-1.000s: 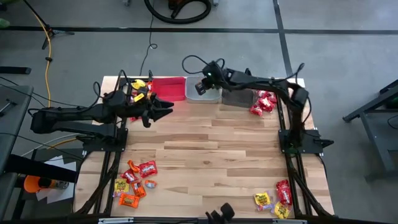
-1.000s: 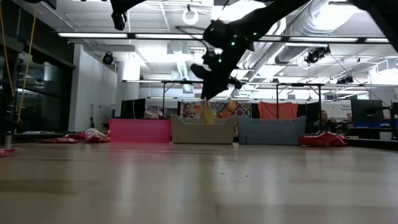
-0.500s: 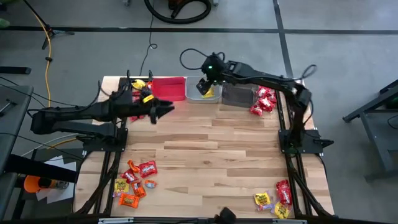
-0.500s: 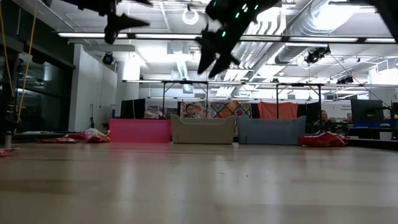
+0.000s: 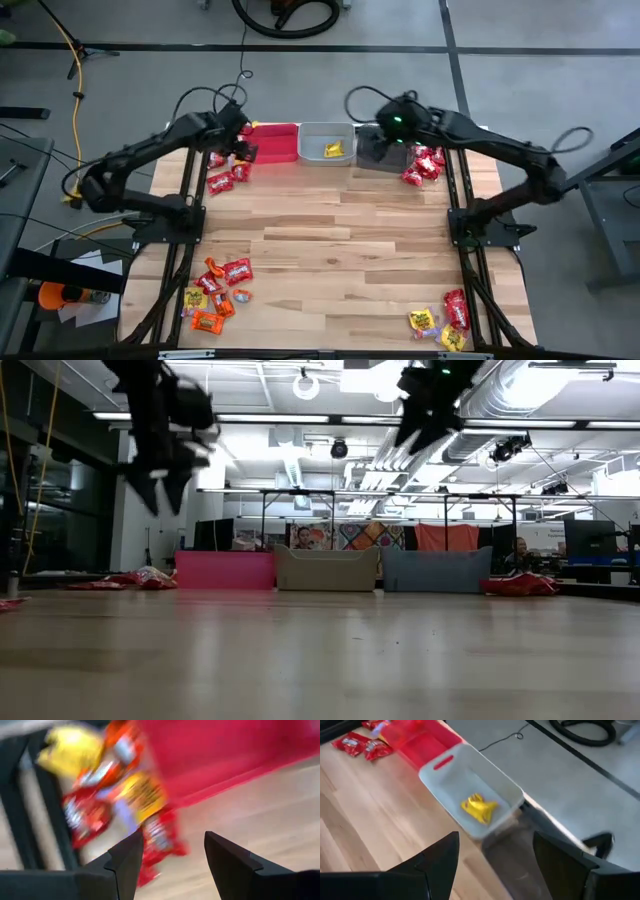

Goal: Sort candy
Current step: Put the yellow candy into the gray bin

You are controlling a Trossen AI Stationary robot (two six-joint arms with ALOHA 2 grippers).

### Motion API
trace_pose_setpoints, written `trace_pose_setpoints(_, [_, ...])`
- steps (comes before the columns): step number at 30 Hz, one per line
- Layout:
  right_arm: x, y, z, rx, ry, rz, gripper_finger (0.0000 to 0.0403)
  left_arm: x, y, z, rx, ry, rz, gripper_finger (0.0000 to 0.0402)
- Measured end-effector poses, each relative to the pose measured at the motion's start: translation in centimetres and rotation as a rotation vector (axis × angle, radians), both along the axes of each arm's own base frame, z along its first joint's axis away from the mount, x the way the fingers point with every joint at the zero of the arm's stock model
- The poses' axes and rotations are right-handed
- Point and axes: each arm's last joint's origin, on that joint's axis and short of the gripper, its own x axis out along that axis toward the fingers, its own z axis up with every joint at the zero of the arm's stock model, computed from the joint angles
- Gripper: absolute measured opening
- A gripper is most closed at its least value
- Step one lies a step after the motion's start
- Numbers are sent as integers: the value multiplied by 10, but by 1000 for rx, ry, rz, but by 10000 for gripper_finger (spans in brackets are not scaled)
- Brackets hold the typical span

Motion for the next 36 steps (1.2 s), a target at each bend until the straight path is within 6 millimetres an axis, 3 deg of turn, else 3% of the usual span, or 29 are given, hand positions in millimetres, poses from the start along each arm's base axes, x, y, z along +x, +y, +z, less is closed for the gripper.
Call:
trace_pose_setpoints(5, [-32, 16, -19, 33, -128, 11, 250, -2, 7, -18, -46, -21, 108, 197])
trace_pose_setpoints(10, [-44, 23, -30, 20, -216, 34, 250, 0, 9, -30, -6, -104, 191, 197])
trace_pose_setpoints(14, [-47, 26, -33, 44, -215, 73, 250, 5, 8, -34, 17, -193, -120, 197])
trace_pose_setpoints(16, [-46, 27, -34, 52, -217, 102, 250, 2, 4, -33, 13, -153, -246, 197])
trace_pose_setpoints(28, [-39, 24, -23, 7, -342, 110, 250, -11, 3, -39, 66, 247, -568, 197])
trace_pose_setpoints(36, [-36, 22, -23, 50, -394, 67, 250, -13, 23, -68, -52, 342, -597, 197])
